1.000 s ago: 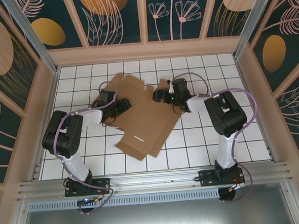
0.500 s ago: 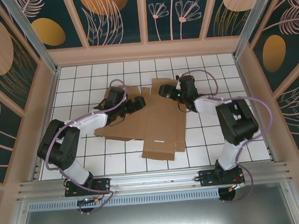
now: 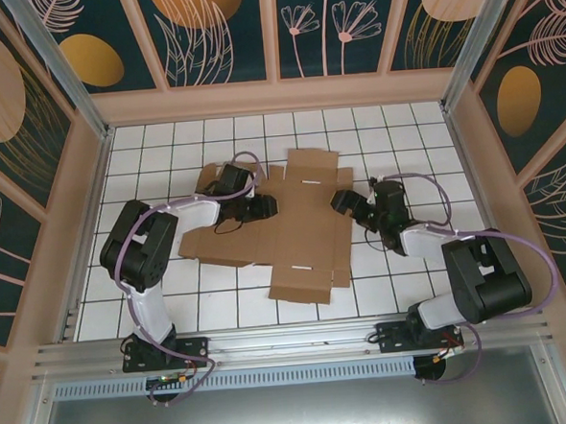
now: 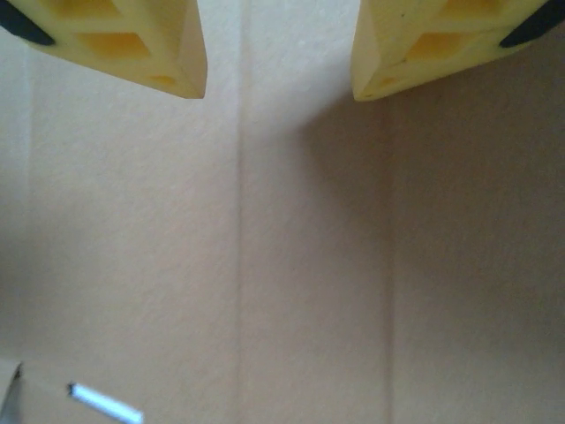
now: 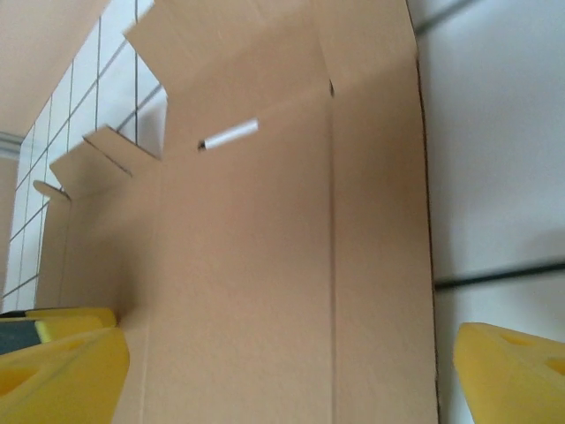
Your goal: Fold the paper box
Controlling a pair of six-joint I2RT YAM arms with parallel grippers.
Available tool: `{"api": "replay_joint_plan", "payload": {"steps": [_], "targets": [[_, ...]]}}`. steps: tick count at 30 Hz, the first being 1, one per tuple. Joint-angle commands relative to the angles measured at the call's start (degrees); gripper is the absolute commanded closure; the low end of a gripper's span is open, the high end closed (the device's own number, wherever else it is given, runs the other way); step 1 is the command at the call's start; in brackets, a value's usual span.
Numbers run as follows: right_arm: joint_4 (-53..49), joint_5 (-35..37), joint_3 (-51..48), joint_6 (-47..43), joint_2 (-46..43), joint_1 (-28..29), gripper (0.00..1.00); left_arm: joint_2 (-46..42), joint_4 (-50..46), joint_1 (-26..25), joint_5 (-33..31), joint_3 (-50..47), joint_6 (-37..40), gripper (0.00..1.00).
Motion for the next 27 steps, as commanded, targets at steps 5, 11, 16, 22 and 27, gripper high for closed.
{"api": "replay_joint_plan", "payload": {"steps": [5,11,16,22,27], "targets": [[11.00,-9.48,-2.41,5.53,3.14,-2.50,0.06,-0.39,-0.64,0.10,-3.49,-5.13,-9.61,0.56],[13.85,-11.22,-2.79,6.43,6.54,-3.33,0.15,-1.31,3.22,0.10,-4.71,-9.30,-14.71,0.56],[13.89,-7.48,-4.79,6.50,3.73,-3.48,0.19,-2.86,6.69,0.14,-4.08,-12.72,-17.79,0.56],[8.27,-4.78,-4.74,4.31,1.04,-5.60,0.13,-0.88,7.04,0.10,-3.63,-13.08,-17.38,0.59],[7.55,-8.41,-3.96,4.13,2.44,-5.12,0.13,1.97,8.99,0.12,-1.55,-13.26,-17.39,0.75]]}}
